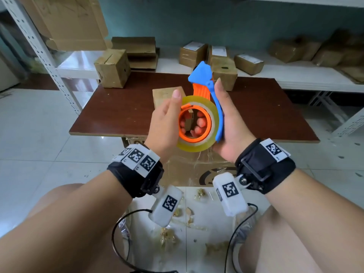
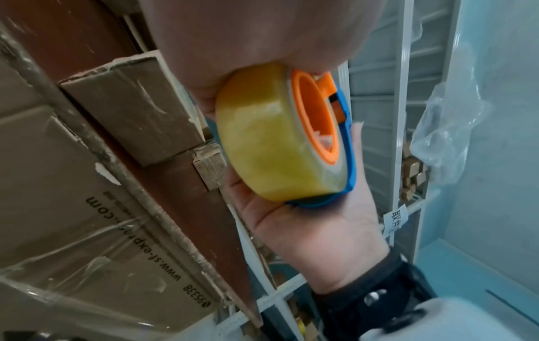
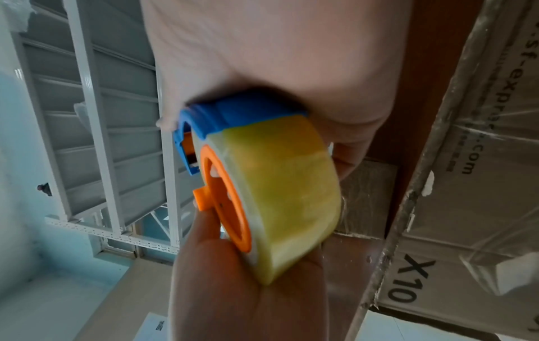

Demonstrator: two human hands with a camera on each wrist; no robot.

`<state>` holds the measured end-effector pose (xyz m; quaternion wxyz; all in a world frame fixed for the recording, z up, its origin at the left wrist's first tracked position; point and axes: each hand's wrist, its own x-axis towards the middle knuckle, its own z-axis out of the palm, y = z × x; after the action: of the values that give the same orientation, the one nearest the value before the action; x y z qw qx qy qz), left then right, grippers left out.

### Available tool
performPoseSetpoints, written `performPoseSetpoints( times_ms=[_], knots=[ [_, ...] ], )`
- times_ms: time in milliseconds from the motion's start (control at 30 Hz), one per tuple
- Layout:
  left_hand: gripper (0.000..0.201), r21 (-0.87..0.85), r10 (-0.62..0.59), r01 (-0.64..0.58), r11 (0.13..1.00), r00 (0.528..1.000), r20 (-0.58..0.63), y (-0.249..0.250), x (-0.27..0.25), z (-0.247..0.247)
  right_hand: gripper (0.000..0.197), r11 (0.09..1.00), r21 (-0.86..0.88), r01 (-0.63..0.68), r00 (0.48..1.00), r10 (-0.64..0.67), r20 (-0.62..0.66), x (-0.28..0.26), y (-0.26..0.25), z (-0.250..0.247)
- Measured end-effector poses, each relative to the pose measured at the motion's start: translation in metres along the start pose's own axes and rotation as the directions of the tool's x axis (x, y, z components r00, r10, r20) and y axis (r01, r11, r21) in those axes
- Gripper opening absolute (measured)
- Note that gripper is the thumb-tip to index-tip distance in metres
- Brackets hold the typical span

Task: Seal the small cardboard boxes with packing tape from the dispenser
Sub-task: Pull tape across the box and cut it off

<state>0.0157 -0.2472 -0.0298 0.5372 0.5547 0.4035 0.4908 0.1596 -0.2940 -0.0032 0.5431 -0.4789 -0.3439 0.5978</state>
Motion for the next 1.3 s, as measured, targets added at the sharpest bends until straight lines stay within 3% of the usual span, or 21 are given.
performPoseSetpoints(
  times_ms=[67,167,300,333,400,433,533,633,767,967,1133,1300],
  knots=[
    [0.053,0.003,0.004,-0.004,1.0,1.0,0.009,0.002,-0.001,-0.002,0.07,1.0,0.003,0.014,1.0,-0.014,-0.023,0.001,0.003,0.002],
    [0.059,0.0,-0.009,0.009,1.0,0.998,0.056,0.007,0.004,-0.007,0.062,0.997,-0.023,0.068,0.997,-0.069,-0.039,0.005,0.006,0.002],
    [0.074,-0.069,-0.021,0.025,0.997,0.998,0.065,0.019,0.004,-0.012,0.114,0.964,-0.215,0.156,0.982,-0.175,-0.072,0.007,0.014,0.008],
    [0.079,-0.084,-0.04,0.045,0.995,0.997,0.058,0.021,0.005,-0.014,0.116,0.944,-0.265,0.198,0.973,-0.222,-0.063,0.007,0.016,0.007],
    [0.089,-0.103,-0.092,0.093,0.99,0.996,0.016,0.022,0.007,-0.019,0.101,0.9,-0.339,0.275,0.952,-0.304,-0.036,0.006,0.02,0.006],
    [0.084,-0.12,-0.107,0.105,0.987,0.994,-0.011,0.023,0.009,-0.022,0.092,0.876,-0.377,0.301,0.941,-0.338,-0.033,0.005,0.021,0.006],
    [0.032,-0.215,-0.164,0.161,0.963,0.986,0.003,0.026,0.014,-0.03,0.086,0.778,-0.528,0.341,0.907,-0.42,-0.033,0.004,0.019,0.001],
    [0.02,-0.234,-0.223,0.245,0.941,0.968,0.117,0.032,0.015,-0.038,0.087,0.636,-0.686,0.354,0.879,-0.478,0.01,0.006,0.016,-0.006],
    [0.02,-0.231,-0.353,0.38,0.896,0.923,0.151,0.029,0.018,-0.048,0.077,0.543,-0.768,0.338,0.874,-0.484,0.042,0.005,0.016,-0.012],
    [0.009,-0.243,-0.353,0.376,0.895,0.926,0.131,0.022,0.02,-0.05,0.077,0.478,-0.809,0.341,0.866,-0.495,0.073,0.005,0.019,-0.014],
    [0.017,-0.297,-0.473,0.508,0.808,0.861,0.185,0.02,0.027,-0.052,0.068,0.425,-0.841,0.334,0.862,-0.499,0.09,0.004,0.019,-0.015],
    [0.022,-0.186,-0.492,0.521,0.833,0.851,0.185,0.015,0.036,-0.043,0.073,0.336,-0.902,0.27,0.885,-0.457,0.095,0.007,0.016,-0.019]
  ],
)
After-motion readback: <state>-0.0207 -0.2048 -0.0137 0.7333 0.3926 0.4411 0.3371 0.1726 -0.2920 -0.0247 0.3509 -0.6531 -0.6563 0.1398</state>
